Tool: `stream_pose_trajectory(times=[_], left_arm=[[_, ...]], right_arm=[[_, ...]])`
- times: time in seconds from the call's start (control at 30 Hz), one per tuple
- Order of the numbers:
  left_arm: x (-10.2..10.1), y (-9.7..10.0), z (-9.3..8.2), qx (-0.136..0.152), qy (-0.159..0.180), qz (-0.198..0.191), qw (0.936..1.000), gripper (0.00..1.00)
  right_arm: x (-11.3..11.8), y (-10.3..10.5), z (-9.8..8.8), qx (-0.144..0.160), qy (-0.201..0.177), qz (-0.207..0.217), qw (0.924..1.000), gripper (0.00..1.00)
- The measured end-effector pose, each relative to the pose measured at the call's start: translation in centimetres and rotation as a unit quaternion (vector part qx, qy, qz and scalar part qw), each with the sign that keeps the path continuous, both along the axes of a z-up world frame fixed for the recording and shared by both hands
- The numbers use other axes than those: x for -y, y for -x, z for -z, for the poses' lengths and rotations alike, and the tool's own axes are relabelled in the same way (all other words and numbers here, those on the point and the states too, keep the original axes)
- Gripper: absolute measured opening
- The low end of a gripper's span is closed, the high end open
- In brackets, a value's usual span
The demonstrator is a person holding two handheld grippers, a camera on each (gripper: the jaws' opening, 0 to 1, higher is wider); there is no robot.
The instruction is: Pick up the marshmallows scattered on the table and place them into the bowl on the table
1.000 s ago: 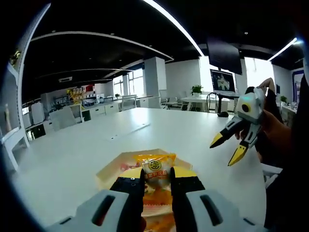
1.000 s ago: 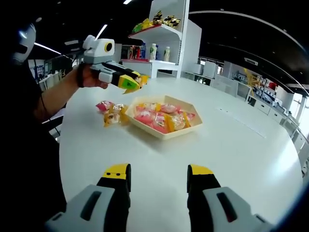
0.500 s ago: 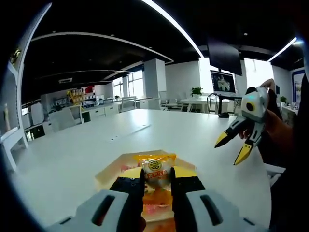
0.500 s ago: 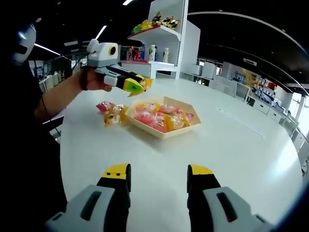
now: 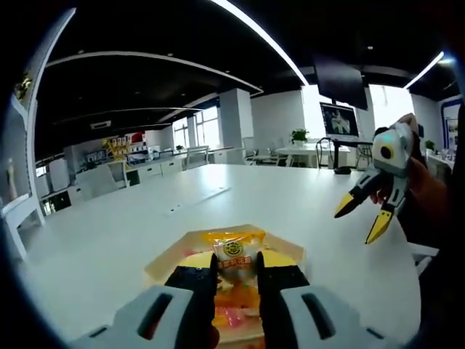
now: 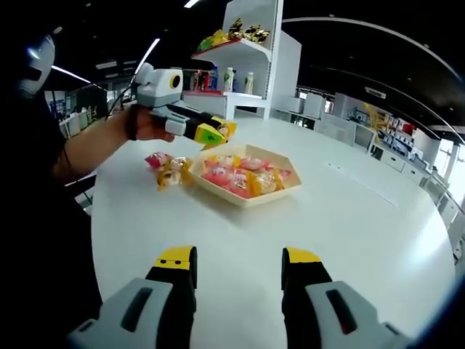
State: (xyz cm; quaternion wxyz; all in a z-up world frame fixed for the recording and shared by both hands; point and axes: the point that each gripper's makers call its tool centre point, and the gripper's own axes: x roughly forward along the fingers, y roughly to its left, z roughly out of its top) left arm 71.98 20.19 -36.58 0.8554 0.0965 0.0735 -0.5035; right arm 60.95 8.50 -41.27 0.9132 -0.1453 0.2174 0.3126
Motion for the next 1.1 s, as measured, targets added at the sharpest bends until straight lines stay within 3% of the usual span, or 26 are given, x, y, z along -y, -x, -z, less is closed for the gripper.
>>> stream_pose_trajectory(times=[0.27, 0.63, 0.77, 1.1], left_arm=[[0.12, -0.26, 0.27, 0.008, -0.005, -0.002, 1.0000, 0.23], [0.42, -0.72, -0.53, 0.011, 0.013, -0.005, 0.9998, 0.24], [0.55, -0.42, -0.27, 0.012, 0.004, 0.002, 0.9999, 0.30], [0.49, -0.18, 0.03, 0.013, -0.005, 0.005, 0.9999, 0.32]], right_arm=[[-0.12, -0.05, 0.05, -0.001, 0.000, 0.000, 1.0000, 0.46], [-0.11, -0.08, 0.15, -0.001, -0.001, -0.002, 1.0000, 0.46], [0.04, -0.08, 0.14, -0.001, 0.000, 0.000, 1.0000, 0.46], [-0.23, -0.10, 0.12, -0.001, 0.000, -0.003, 1.0000, 0.46]])
